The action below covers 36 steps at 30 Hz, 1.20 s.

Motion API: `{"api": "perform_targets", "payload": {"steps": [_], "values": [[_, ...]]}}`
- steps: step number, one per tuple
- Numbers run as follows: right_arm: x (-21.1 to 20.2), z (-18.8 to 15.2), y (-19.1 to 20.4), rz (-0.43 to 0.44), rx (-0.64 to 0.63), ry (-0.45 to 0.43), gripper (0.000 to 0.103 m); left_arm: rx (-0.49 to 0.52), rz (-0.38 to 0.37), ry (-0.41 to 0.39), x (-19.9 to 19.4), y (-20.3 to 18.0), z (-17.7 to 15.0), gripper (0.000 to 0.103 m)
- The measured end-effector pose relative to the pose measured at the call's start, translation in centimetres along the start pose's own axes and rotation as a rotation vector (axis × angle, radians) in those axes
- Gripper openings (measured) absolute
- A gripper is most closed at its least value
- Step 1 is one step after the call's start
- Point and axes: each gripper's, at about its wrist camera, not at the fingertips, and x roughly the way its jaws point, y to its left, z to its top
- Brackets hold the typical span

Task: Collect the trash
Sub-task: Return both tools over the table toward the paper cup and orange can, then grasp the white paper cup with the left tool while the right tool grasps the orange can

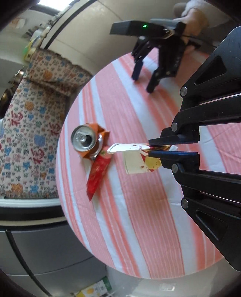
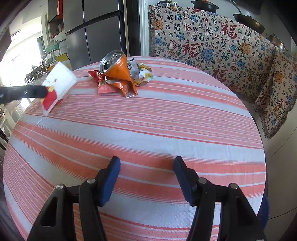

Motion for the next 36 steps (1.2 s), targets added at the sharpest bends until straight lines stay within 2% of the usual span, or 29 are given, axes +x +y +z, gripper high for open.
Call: {"api": "perform_targets", "payload": {"steps": [3, 4, 5, 6, 7, 8, 11, 13, 18, 21, 22, 23, 24, 25, 26, 28, 31, 34, 35, 36], "values": [[0.0, 0.0, 0.0, -0.001, 0.001, 0.001, 0.061, 0.037, -0.005, 0.009, -0.1, -0.7, -1.3, 0.006], [0.0, 0.0, 0.0, -0.001, 0.001, 0.001, 0.061, 0.046, -0.004, 0.007, 0.3, -0.9, -1.5, 0.013], [0.0, 0.0, 0.0, -0.001, 0.001, 0.001, 0.061, 0.048, -0.003, 0.006, 0.9, -0.9, -1.5, 0.031], [0.0, 0.0, 0.0, 0.000, 0.002, 0.001, 0.061, 0.047, -0.003, 0.000, 1.3, -0.9, -1.6, 0.045], [0.0, 0.0, 0.0, 0.000, 0.002, 0.001, 0.061, 0.049, -0.003, -0.012, 1.7, -1.0, -1.7, 0.071], [0.0, 0.1, -0.1, 0.000, 0.004, 0.001, 0.061, 0.051, 0.006, -0.033, 1.8, -1.1, -2.0, 0.084], [0.0, 0.1, -0.1, -0.001, 0.009, 0.001, 0.061, 0.070, 0.031, -0.073, 2.5, -0.9, -2.3, 0.089], [0.0, 0.1, -0.2, -0.002, 0.012, 0.000, 0.061, 0.089, 0.031, -0.068, 3.3, -0.7, -2.5, 0.099], [0.0, 0.1, -0.1, -0.002, 0.013, 0.000, 0.061, 0.078, 0.026, -0.012, 5.8, 0.5, -3.2, 0.100], [0.0, 0.1, -0.2, -0.002, 0.014, 0.000, 0.062, 0.052, 0.020, -0.010, 6.1, 1.1, -3.2, 0.099], [0.0, 0.2, -0.2, 0.000, 0.015, 0.000, 0.062, 0.035, 0.011, -0.016, 6.0, 1.4, -3.2, 0.095], [0.0, 0.2, -0.2, 0.004, 0.018, 0.000, 0.062, 0.019, 0.007, -0.023, 5.9, 1.7, -3.2, 0.084], [0.0, 0.2, -0.4, 0.012, 0.026, -0.002, 0.062, 0.009, 0.020, -0.033, 5.7, 1.8, -3.3, 0.078], [0.0, 0.3, -0.6, 0.023, 0.042, -0.001, 0.062, 0.005, 0.036, -0.037, 5.6, 2.0, -3.3, 0.068], [0.1, 0.5, -0.7, 0.029, 0.054, 0.000, 0.062, -0.003, 0.045, -0.040, 5.4, 2.2, -3.3, 0.062], [0.2, 1.1, -0.8, 0.038, 0.060, -0.005, 0.061, -0.041, 0.031, -0.044, 5.2, 2.8, -3.3, 0.059], [0.6, 3.5, 0.4, 0.071, 0.017, -0.026, 0.062, -0.081, 0.047, -0.046, 5.0, 3.3, -3.5, 0.057], [1.3, 6.9, 2.1, 0.066, -0.062, -0.056, 0.062, -0.090, 0.059, -0.045, 5.0, 3.4, -3.6, 0.057], [1.8, 8.2, 2.7, 0.066, -0.081, -0.062, 0.063, -0.088, 0.062, -0.045, 5.0, 3.3, -3.7, 0.058], [2.5, 9.5, 3.1, 0.059, -0.092, -0.064, 0.068, -0.089, 0.065, -0.046, 5.0, 3.3, -3.7, 0.058]]}}
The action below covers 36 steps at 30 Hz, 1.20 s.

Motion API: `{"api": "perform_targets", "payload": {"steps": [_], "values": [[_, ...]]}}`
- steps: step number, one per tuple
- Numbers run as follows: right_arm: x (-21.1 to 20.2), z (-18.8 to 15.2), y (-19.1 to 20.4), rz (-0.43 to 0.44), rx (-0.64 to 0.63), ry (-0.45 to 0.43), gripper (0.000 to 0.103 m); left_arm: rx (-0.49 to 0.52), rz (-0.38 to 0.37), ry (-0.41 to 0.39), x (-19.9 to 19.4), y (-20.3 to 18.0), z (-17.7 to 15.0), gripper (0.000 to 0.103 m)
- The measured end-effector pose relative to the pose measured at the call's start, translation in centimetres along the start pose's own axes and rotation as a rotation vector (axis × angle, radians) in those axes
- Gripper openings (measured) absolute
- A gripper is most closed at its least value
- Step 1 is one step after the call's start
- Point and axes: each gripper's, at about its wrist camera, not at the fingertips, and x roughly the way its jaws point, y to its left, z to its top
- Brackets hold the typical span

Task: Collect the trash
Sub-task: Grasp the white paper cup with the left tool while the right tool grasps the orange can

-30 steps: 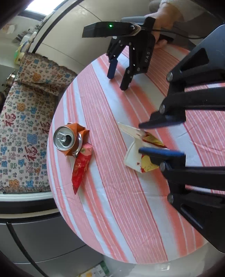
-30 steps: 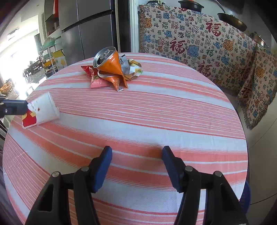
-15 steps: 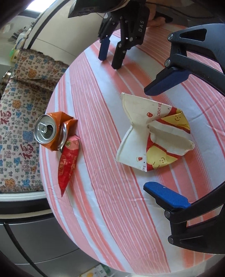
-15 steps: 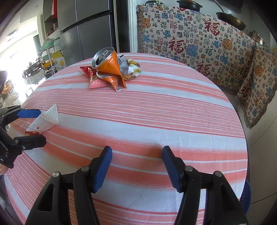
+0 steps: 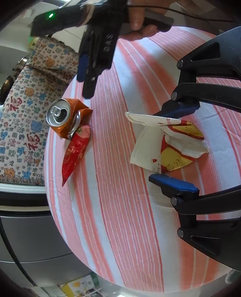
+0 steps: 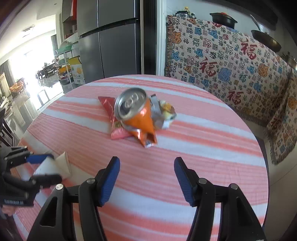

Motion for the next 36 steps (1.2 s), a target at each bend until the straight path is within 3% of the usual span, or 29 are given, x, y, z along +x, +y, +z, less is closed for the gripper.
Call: {"api": "perform_targets", "payload": {"steps": [6, 9, 12, 17, 21, 26, 30, 32, 34, 36], "values": [[4.3, 3.1, 1.8, -0.025, -0.086, 0.019, 0.070, 0.000, -0.011, 0.006, 0.1, 0.0, 0.1, 0.062], [4.2, 3.4, 1.7, 0.006, -0.047, -0.002, 0.045, 0.006, -0.016, 0.012, 0.2, 0.0, 0.2, 0.063], [2.9, 3.0, 0.9, 0.029, 0.029, -0.015, 0.034, 0.003, -0.023, 0.016, 0.0, 0.0, 0.2, 0.063], [-1.1, 0.4, -0.6, 0.107, 0.134, 0.037, 0.034, -0.002, -0.072, 0.027, -0.6, 0.5, 0.2, 0.068], [-5.8, -4.1, -2.5, 0.136, 0.224, 0.093, 0.034, 0.042, -0.121, 0.002, -3.0, 1.0, -0.6, 0.087], [-8.4, -9.3, -4.5, 0.101, 0.293, 0.155, 0.034, 0.142, -0.164, -0.053, -5.3, 0.2, -1.3, 0.088], [-8.7, -10.3, -5.2, 0.063, 0.302, 0.151, 0.034, 0.229, -0.167, -0.082, -5.4, -2.3, -1.5, 0.088], [-8.5, -10.2, -5.3, 0.060, 0.305, 0.147, 0.035, 0.267, -0.125, -0.079, -4.9, -3.6, -1.7, 0.083], [-8.3, -9.8, -5.4, 0.046, 0.301, 0.136, 0.050, 0.283, -0.104, -0.054, -4.1, -4.2, -2.2, 0.071], [-8.0, -9.7, -5.7, 0.040, 0.322, 0.128, 0.058, 0.293, -0.066, -0.032, -3.4, -4.6, -2.5, 0.059]]}}
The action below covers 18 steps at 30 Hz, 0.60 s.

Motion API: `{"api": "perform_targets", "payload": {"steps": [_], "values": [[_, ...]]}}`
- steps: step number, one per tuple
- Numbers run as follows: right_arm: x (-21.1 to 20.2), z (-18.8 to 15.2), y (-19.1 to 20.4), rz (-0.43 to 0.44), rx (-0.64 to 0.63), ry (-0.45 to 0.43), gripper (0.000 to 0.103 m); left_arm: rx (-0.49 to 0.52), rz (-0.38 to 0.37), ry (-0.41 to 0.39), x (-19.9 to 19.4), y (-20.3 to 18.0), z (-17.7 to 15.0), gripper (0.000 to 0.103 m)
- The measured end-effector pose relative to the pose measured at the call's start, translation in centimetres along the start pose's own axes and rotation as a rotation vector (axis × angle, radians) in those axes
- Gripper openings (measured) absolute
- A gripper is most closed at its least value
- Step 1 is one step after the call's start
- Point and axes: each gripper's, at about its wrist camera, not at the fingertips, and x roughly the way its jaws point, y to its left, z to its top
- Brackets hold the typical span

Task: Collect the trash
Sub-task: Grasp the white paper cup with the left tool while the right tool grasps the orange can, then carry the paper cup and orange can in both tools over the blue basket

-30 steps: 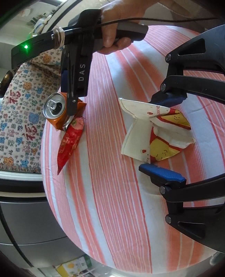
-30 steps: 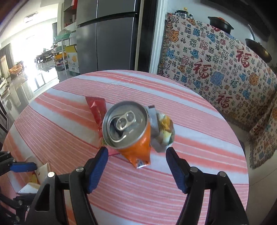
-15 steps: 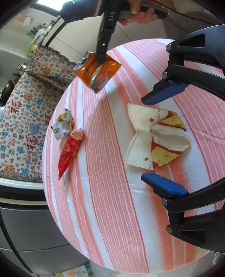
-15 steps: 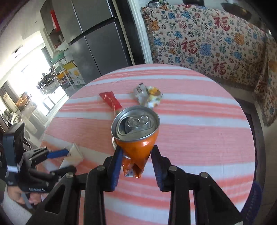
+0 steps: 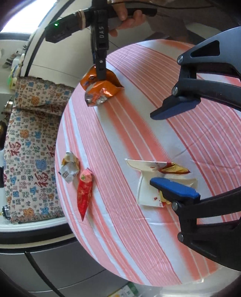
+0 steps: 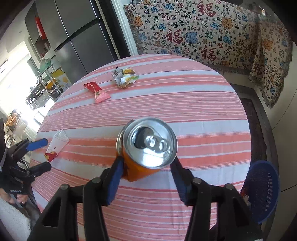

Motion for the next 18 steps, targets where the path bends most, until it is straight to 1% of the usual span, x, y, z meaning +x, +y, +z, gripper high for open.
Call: {"api": "perform_targets", "payload": {"steps": [1, 2, 3, 7, 10, 13, 18], "values": [[0.2, 0.1, -0.2, 0.011, 0.014, 0.000, 0.058, -0.001, 0.017, 0.014, 0.4, 0.0, 0.0, 0.050], [0.4, 0.3, -0.4, 0.026, 0.032, 0.000, 0.058, -0.008, 0.026, 0.024, 0.7, 0.1, 0.0, 0.037], [0.7, 0.3, -0.6, 0.034, 0.053, 0.000, 0.058, -0.018, 0.027, 0.029, 0.9, 0.3, 0.0, 0.029], [1.5, 0.8, -1.3, 0.048, 0.128, -0.018, 0.058, -0.098, -0.011, 0.016, 0.7, 1.6, -0.1, 0.025], [1.7, 0.8, -1.3, 0.044, 0.147, -0.035, 0.055, -0.133, -0.018, -0.001, 0.4, 2.4, 0.0, 0.024], [1.4, 0.7, -0.5, 0.031, 0.117, -0.045, 0.055, -0.167, -0.033, -0.018, 0.1, 2.9, 0.0, 0.024], [-0.5, 0.2, 0.4, 0.028, 0.041, -0.061, 0.055, -0.229, -0.093, -0.044, -0.5, 3.1, 0.4, 0.024]]}}
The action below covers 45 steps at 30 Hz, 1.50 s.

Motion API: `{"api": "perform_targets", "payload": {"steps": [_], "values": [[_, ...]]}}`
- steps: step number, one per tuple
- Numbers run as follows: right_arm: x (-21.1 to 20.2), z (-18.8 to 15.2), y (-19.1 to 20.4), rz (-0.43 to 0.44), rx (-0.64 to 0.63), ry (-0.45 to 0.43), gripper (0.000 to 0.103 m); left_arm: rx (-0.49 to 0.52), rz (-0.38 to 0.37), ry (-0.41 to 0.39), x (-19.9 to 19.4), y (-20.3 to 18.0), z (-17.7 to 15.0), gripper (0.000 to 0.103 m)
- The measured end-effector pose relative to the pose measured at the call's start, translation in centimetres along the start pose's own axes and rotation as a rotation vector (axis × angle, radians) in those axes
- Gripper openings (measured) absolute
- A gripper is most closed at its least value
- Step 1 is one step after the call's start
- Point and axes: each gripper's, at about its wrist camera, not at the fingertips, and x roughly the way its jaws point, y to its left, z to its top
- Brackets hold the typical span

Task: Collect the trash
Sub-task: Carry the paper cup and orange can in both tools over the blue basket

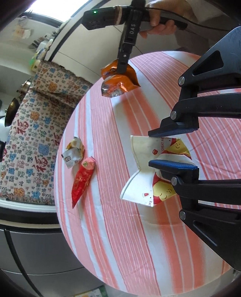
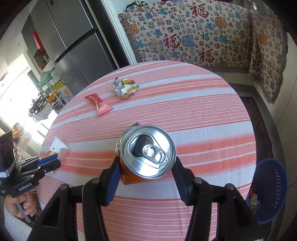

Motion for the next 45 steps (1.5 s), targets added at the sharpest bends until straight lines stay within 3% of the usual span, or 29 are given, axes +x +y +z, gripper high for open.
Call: {"api": "perform_targets", "payload": {"steps": [9, 16, 31, 37, 45], "values": [[-2.6, -0.4, -0.2, 0.019, -0.029, -0.021, 0.054, -0.062, -0.044, -0.030, -0.5, -2.5, 1.3, 0.024], [-4.1, -0.2, -1.9, 0.018, -0.004, -0.044, 0.054, -0.026, -0.076, -0.028, 0.2, -6.2, 2.6, 0.024], [-6.5, -0.3, -5.1, 0.017, 0.037, -0.082, 0.053, 0.000, -0.096, -0.020, 0.5, -9.6, 4.4, 0.024], [-9.2, 0.7, -8.1, -0.008, 0.074, -0.122, 0.053, 0.059, -0.164, -0.016, 1.3, -14.7, 6.5, 0.024], [-14.2, -0.3, -16.7, -0.167, 0.132, -0.146, 0.053, 0.163, -0.309, 0.027, 5.2, -25.4, 8.9, 0.024]]}}
